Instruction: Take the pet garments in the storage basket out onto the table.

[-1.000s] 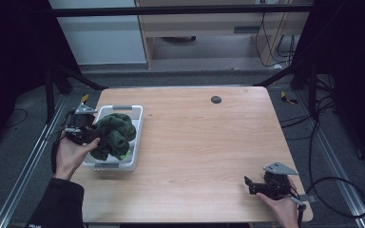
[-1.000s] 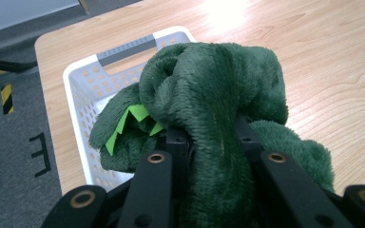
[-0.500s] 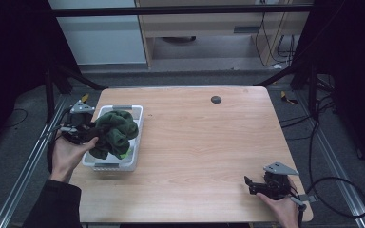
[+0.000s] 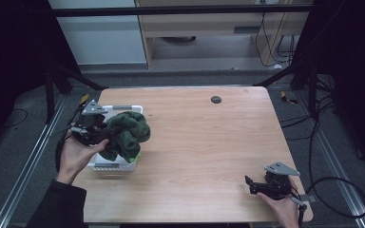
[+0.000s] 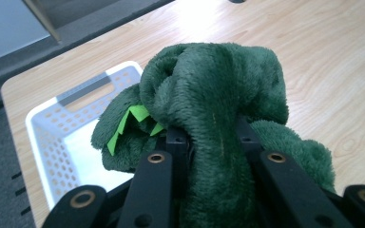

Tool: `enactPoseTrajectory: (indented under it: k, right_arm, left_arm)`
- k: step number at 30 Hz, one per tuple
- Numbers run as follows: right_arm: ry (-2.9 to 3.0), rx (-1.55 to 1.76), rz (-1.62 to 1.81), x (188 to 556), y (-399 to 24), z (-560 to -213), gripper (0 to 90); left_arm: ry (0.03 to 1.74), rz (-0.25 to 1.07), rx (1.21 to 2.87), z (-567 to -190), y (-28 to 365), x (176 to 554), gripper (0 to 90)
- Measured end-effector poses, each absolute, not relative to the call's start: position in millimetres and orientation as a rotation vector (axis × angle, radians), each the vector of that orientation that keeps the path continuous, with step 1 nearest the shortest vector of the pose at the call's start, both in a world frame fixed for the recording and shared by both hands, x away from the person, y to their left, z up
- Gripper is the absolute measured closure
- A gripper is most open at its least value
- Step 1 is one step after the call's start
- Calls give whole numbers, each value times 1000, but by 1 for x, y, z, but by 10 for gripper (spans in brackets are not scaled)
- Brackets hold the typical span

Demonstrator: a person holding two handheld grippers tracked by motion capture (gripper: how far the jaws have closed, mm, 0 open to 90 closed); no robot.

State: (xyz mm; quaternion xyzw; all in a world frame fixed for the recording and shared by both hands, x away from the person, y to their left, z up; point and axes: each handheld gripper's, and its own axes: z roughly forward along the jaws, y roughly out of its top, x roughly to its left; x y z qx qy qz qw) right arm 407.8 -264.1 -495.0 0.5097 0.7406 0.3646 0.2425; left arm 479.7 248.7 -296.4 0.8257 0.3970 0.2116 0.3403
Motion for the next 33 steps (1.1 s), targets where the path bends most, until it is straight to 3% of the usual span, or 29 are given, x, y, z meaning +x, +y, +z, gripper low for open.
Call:
enactPoseTrajectory:
  k: [33]
  right_arm:
    - [1984,1390,1024,405,-267,-491,84]
  left_arm:
    - [793,418,2299,-311,154,479,742]
